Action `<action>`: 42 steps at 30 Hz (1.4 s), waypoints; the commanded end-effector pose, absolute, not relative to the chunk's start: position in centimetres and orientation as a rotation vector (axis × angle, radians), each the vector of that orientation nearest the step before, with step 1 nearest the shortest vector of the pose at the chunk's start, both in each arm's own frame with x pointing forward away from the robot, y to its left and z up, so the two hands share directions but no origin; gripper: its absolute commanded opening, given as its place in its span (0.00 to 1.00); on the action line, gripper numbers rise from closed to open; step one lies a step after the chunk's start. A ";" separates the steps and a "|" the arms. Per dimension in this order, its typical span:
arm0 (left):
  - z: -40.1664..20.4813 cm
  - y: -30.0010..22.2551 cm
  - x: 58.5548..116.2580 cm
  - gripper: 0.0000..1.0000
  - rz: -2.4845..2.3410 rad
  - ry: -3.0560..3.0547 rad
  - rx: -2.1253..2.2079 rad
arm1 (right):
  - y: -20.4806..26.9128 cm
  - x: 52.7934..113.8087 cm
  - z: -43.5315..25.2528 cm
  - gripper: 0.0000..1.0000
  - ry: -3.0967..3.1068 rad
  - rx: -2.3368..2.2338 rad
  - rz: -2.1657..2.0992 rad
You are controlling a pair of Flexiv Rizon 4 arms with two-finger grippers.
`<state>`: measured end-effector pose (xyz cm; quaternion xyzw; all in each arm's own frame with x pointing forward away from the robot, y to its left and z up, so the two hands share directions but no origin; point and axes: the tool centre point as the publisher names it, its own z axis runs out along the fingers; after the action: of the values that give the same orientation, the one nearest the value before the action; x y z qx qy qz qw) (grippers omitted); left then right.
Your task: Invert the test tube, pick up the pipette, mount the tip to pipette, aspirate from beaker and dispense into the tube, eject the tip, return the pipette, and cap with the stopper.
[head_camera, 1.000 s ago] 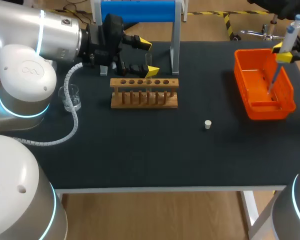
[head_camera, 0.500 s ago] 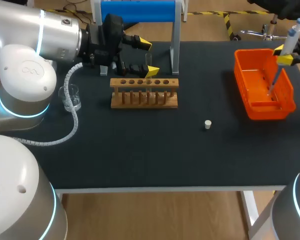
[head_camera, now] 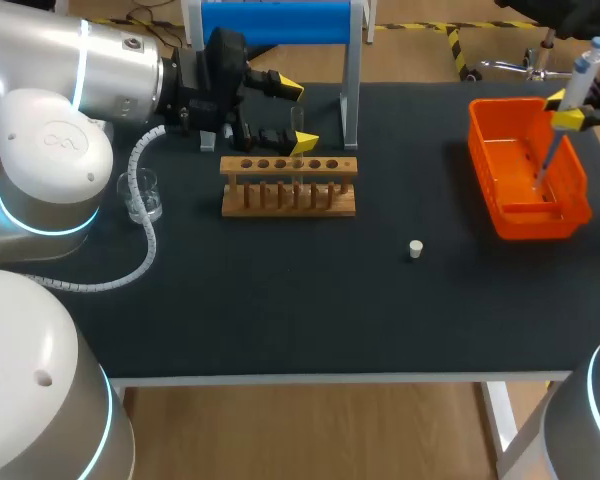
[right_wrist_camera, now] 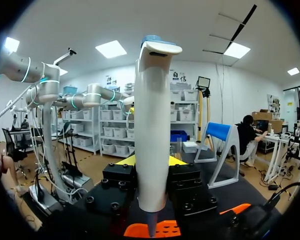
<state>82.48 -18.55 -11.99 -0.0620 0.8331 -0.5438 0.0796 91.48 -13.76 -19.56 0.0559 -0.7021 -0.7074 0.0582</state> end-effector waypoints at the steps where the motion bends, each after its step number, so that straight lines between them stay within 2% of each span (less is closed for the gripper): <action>1: -12.0 -18.5 82.4 1.00 -1.629 2.490 -0.185 | -14.0 91.7 -19.6 0.00 -2.123 0.176 -2.139; 26: -12.0 -18.5 82.4 1.00 -1.629 2.490 -0.185 | -14.0 91.7 -19.6 0.00 -2.123 0.176 -2.139; 42: -9.0 -27.7 86.3 1.00 -1.613 2.500 -0.269 | -14.0 91.7 -19.6 0.00 -2.123 0.176 -2.139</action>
<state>84.53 -23.57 -8.98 -0.0861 0.8241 -0.5543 0.0784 91.55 -13.75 -19.58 0.0562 -0.7020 -0.7075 0.0589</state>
